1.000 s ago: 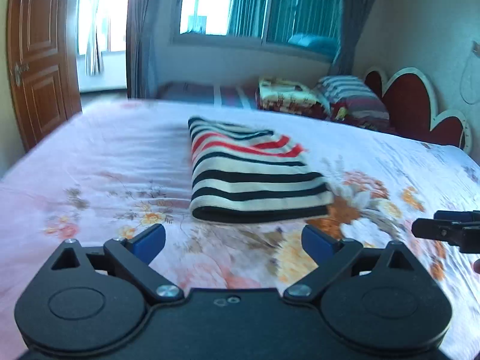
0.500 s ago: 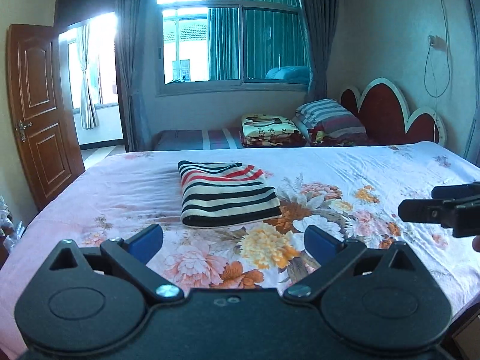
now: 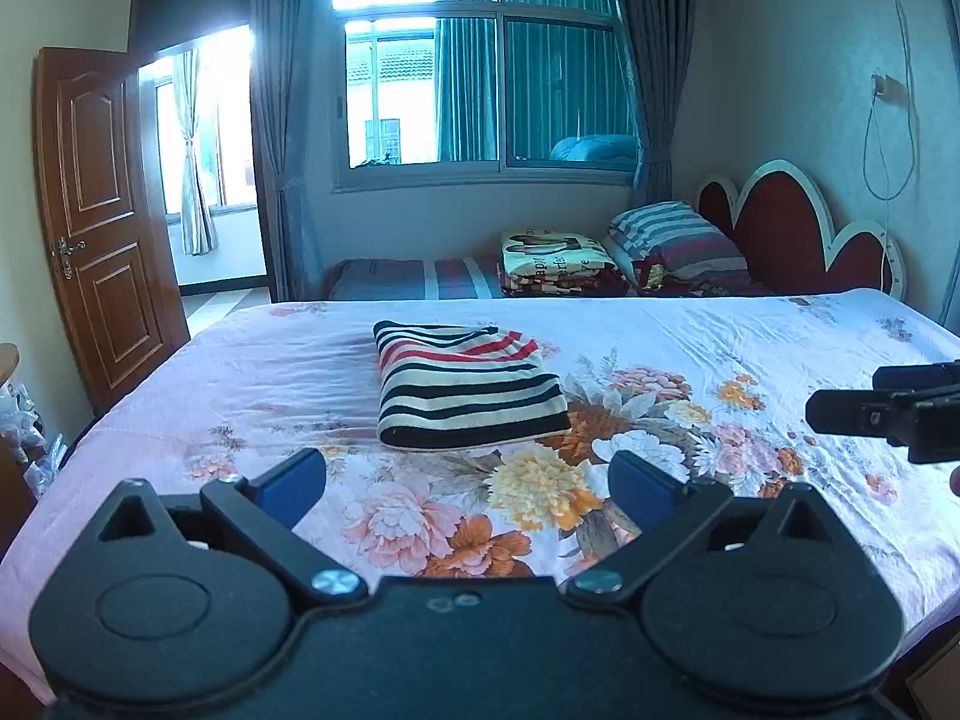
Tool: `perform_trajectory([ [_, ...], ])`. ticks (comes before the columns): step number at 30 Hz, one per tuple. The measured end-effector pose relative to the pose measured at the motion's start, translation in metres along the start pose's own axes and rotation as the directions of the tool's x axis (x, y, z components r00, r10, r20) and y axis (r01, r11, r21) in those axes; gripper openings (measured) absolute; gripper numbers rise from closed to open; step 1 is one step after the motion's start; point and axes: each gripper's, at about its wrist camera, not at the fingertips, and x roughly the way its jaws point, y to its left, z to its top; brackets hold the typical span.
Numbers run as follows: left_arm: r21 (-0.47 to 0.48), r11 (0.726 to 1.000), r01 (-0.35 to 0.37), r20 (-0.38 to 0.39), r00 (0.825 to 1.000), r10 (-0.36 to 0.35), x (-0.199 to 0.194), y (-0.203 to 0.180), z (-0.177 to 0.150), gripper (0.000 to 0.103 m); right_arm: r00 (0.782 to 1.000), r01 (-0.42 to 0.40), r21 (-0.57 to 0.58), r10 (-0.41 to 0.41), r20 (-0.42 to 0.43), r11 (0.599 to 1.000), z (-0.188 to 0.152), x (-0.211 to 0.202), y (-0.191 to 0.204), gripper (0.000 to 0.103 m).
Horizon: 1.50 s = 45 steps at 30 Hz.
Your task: Fold small clothes
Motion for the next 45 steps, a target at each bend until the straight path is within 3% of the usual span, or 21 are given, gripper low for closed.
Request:
perform_trajectory([
  [45,-0.015,1.0,-0.027,0.009,1.0,0.027,0.0005,-0.0028,0.0018,0.101,0.999,-0.033,-0.024,0.033,0.002,0.999,0.0053,0.0024,-0.0037,0.103],
])
